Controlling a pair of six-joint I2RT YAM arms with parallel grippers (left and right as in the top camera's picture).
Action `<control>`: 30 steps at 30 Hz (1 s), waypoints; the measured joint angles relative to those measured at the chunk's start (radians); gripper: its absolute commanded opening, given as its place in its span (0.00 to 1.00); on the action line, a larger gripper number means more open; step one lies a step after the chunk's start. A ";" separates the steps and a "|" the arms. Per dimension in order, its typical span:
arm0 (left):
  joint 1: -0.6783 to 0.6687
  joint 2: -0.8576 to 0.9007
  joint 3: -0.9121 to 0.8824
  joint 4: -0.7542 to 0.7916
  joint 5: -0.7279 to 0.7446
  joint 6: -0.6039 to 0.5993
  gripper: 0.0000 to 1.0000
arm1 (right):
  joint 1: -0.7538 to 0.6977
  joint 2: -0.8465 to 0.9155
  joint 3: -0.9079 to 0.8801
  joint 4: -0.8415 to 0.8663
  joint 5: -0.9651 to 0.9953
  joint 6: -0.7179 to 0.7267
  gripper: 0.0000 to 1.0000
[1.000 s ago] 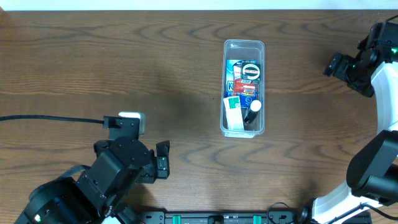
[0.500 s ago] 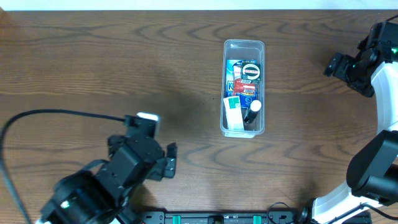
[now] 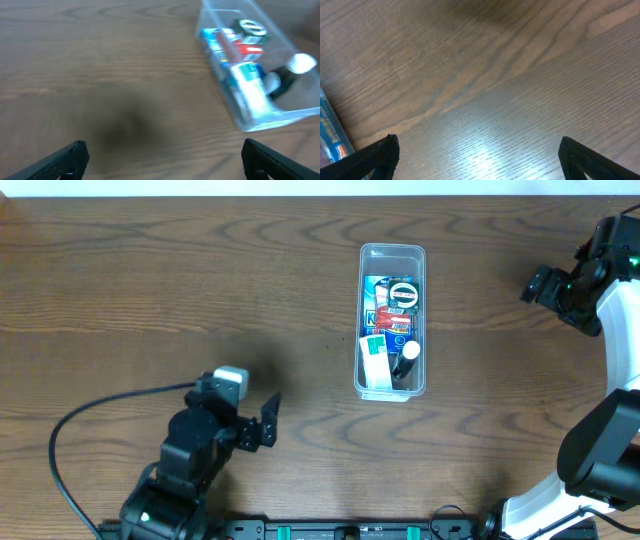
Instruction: Pack container
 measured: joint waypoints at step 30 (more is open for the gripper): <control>0.230 -0.457 -0.360 0.262 0.044 0.018 0.98 | 0.000 0.000 0.000 0.000 0.000 0.000 0.99</control>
